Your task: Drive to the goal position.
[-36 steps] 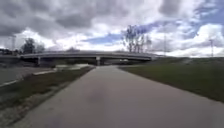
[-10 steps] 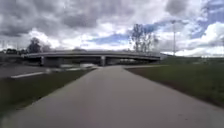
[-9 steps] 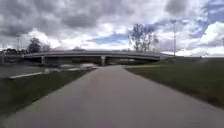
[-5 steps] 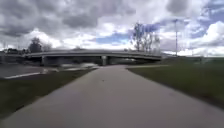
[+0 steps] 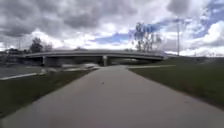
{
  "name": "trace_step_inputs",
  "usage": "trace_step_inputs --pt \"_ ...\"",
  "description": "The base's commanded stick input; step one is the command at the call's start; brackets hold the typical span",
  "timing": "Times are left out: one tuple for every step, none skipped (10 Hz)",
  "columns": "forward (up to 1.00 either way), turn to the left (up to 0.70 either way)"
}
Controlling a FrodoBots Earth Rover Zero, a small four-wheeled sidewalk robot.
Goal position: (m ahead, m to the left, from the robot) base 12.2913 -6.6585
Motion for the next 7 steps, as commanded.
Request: trace_step_inputs --pt "1.00 0.00" --pt "1.00 0.00" --pt "1.00 0.00" --pt "1.00 0.00" --pt "1.00 0.00" --pt "1.00 0.00" --pt "1.00 0.00"
